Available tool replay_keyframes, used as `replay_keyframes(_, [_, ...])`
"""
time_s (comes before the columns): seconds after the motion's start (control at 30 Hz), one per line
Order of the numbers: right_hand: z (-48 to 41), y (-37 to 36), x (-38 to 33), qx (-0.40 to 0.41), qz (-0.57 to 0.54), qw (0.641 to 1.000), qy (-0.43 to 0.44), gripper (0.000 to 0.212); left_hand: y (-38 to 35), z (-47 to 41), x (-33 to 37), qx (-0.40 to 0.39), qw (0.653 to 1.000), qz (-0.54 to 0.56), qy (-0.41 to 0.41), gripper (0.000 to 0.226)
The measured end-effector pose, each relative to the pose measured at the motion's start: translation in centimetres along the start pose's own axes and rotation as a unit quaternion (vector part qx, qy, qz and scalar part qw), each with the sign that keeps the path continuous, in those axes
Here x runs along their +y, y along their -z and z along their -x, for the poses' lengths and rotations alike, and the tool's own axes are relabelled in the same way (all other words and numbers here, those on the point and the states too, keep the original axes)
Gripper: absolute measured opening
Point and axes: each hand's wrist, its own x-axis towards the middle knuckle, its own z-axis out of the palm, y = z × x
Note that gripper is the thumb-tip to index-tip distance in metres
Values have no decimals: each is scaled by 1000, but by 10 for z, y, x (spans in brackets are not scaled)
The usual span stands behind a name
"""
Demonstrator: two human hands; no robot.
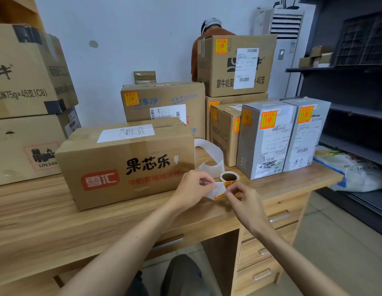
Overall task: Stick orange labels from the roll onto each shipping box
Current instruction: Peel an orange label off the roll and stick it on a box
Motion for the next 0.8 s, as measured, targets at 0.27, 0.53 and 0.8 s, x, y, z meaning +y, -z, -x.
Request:
replay_keyframes(0.27, [5,17,0,18,-39,999,-24,16,-4,-5,2,14,1000,-20,16,6])
replay_keyframes(0.53, [15,40,1,50,-81,994,-51,18,-4,-5,4,21,999,-15,39,7])
replay_keyframes(0.8, [16,50,-15,77,21,996,42,15,9,6,22,71,997,-4,0,17])
